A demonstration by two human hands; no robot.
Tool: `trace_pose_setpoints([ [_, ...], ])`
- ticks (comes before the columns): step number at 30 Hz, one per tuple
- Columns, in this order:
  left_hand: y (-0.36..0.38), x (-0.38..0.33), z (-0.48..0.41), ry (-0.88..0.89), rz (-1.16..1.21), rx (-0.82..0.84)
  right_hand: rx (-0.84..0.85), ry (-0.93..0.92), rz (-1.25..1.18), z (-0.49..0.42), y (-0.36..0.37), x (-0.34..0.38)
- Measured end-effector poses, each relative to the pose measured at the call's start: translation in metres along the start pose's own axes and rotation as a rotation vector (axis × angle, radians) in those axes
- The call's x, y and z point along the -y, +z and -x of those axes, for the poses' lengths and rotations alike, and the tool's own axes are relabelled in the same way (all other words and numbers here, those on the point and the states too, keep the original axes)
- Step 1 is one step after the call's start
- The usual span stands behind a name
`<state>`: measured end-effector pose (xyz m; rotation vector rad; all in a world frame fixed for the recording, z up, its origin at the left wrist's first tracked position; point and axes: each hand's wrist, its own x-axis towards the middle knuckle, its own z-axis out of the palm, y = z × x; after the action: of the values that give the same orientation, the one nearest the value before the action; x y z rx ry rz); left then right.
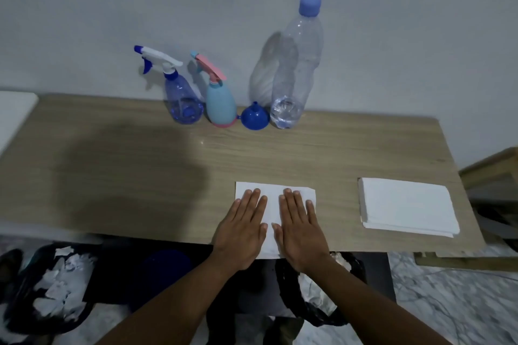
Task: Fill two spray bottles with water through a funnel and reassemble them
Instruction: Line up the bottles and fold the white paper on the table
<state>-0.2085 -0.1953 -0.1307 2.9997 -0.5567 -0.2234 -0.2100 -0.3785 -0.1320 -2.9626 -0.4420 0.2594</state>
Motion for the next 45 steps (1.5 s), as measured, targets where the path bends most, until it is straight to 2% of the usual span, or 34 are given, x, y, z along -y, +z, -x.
trace_pose_setpoints([
  [13,-0.007,0.177,0.066,-0.178,-0.003,-0.03,0.058,-0.196,0.022,-0.091,0.014,0.168],
  [17,-0.013,0.224,0.062,-0.165,-0.011,-0.026,0.047,-0.193,0.001,-0.123,0.013,0.201],
  [21,-0.022,0.248,0.043,-0.137,0.028,0.039,0.095,-0.205,-0.03,-0.149,0.004,0.205],
  [25,-0.03,0.26,0.045,-0.107,0.043,0.039,0.155,-0.311,-0.133,-0.163,-0.017,0.19],
  [29,-0.03,0.265,0.073,-0.056,0.072,-0.033,0.042,-0.429,-0.21,-0.145,-0.021,0.166],
  [33,-0.025,0.268,0.096,-0.056,0.137,-0.111,0.046,-0.43,-0.26,-0.122,-0.009,0.157],
  [37,-0.029,0.27,0.105,-0.058,0.165,-0.16,-0.048,-0.416,-0.296,-0.107,-0.003,0.158],
  [41,-0.035,0.264,0.106,-0.153,0.243,-0.212,-0.087,-0.382,-0.357,-0.096,-0.009,0.168],
  [45,-0.039,0.256,0.101,-0.201,0.27,-0.15,-0.042,-0.291,-0.41,-0.089,-0.009,0.174],
])
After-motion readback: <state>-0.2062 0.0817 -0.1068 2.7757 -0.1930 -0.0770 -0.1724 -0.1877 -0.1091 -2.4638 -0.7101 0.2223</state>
